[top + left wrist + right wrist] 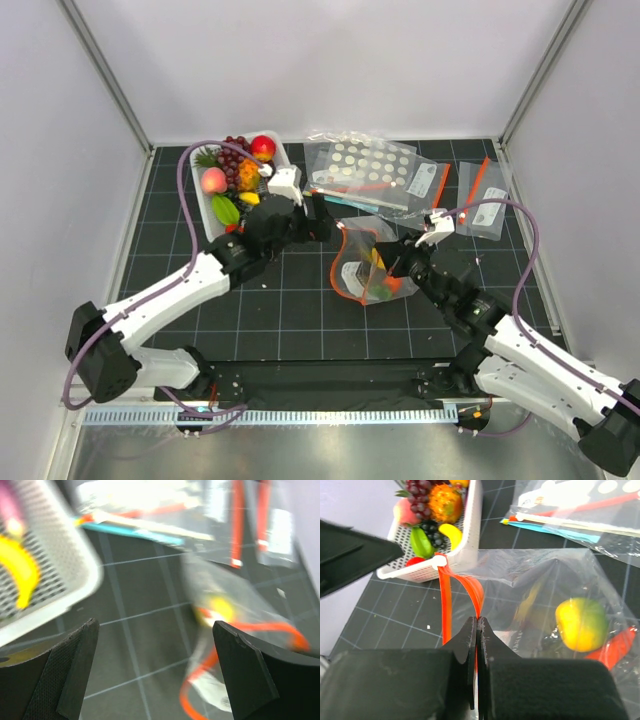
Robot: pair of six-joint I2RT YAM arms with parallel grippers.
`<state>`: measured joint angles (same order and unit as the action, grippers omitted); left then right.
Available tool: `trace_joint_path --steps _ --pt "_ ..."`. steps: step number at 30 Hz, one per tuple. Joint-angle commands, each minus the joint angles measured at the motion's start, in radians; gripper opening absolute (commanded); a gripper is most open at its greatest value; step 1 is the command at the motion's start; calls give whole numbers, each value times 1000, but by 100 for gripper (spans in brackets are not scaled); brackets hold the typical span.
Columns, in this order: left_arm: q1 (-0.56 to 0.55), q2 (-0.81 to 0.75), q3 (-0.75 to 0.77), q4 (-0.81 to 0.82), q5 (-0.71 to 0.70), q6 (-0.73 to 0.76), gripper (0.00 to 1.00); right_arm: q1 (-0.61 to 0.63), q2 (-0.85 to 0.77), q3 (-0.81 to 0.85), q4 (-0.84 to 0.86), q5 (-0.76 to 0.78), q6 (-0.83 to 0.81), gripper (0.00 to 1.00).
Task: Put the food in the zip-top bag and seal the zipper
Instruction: Place the fake fruit in the zipper food storage bag, then pick up the fake fruit from the bin.
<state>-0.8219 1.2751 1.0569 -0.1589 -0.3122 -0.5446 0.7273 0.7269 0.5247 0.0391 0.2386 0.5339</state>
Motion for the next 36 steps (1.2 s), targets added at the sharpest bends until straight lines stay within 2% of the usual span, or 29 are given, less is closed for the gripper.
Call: trace_joint_path --steps 1,8,15,18,25,36 --pt "99 29 15 -91 5 -93 100 4 5 52 2 60 12 1" --pt "259 58 3 -126 -5 -137 100 4 6 52 -4 67 12 1" --pt "320 110 67 -183 -74 -126 100 4 22 51 1 71 11 1" --pt "365 156 101 -185 -29 -159 100 4 17 41 12 73 14 1" --pt "444 366 260 -222 83 -181 98 4 14 31 22 87 17 1" --pt "471 714 534 -353 64 -184 93 3 0 24 33 74 24 1"
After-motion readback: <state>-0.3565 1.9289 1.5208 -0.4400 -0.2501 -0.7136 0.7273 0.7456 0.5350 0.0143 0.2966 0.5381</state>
